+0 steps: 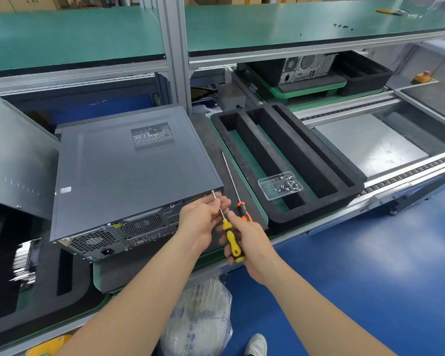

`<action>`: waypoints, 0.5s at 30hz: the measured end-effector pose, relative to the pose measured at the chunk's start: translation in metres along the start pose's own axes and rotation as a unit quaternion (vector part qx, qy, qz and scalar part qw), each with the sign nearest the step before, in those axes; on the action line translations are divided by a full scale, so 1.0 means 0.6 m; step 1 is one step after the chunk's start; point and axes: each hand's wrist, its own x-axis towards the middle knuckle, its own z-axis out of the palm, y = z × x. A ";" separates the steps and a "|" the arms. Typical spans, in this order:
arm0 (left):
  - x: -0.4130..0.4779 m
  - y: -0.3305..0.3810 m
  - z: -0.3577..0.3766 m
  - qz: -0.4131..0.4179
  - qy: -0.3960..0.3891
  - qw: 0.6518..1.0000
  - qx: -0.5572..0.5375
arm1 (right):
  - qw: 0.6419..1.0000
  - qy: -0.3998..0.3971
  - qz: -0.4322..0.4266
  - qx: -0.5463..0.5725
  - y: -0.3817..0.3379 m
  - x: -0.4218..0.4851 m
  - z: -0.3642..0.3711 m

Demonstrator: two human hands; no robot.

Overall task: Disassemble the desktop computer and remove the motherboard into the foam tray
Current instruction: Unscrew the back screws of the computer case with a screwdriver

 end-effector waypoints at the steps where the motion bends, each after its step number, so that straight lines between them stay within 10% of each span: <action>1: 0.001 0.001 0.000 -0.008 -0.001 1.000 0.002 | 0.998 -0.027 0.047 0.026 -0.001 -0.002 0.000; 9: -0.003 -0.003 -0.011 0.004 -0.011 0.998 0.067 | 0.995 0.015 -0.068 -0.070 0.005 -0.004 -0.001; 15: -0.005 -0.001 0.002 -0.007 -0.016 0.997 0.076 | 0.998 -0.020 0.056 0.007 -0.008 -0.008 0.007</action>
